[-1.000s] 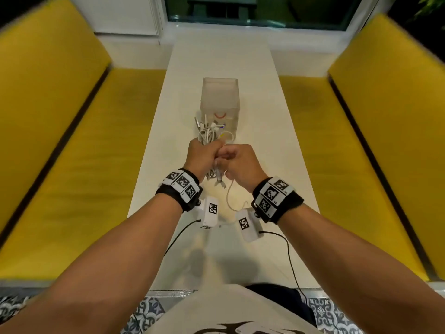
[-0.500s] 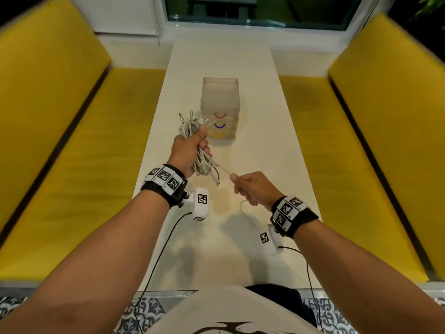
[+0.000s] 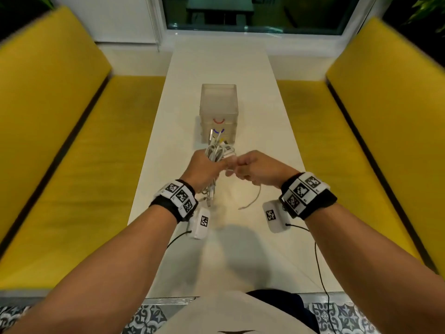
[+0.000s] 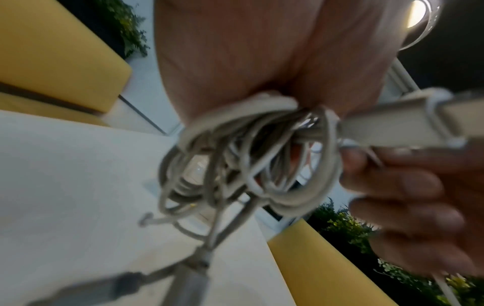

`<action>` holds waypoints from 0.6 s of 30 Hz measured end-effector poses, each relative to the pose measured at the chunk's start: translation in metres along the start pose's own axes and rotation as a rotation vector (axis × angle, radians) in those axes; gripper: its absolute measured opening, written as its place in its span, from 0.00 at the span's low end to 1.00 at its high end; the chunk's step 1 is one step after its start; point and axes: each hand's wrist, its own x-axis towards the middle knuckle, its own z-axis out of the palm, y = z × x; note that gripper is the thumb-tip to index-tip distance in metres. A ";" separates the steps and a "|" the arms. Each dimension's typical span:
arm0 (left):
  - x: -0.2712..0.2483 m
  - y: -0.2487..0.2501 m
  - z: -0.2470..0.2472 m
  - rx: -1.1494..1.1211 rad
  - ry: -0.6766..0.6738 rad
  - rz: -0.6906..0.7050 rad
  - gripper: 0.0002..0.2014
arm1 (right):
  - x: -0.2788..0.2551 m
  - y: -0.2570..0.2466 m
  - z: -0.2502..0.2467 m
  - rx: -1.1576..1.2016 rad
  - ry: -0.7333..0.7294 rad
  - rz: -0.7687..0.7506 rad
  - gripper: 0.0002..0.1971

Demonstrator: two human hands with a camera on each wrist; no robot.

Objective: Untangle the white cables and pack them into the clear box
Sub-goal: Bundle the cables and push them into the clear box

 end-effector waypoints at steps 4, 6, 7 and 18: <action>-0.001 -0.001 0.007 -0.127 -0.153 0.039 0.16 | 0.003 -0.017 -0.020 0.057 -0.028 0.006 0.10; 0.001 0.000 0.007 -0.093 -0.150 0.040 0.18 | 0.003 -0.018 -0.027 0.148 -0.064 0.029 0.10; 0.002 0.000 0.007 -0.071 -0.129 0.040 0.15 | 0.002 -0.016 -0.028 0.195 -0.088 0.039 0.11; 0.013 -0.015 -0.009 -0.090 0.202 -0.113 0.14 | 0.004 0.007 -0.017 0.370 0.042 0.037 0.09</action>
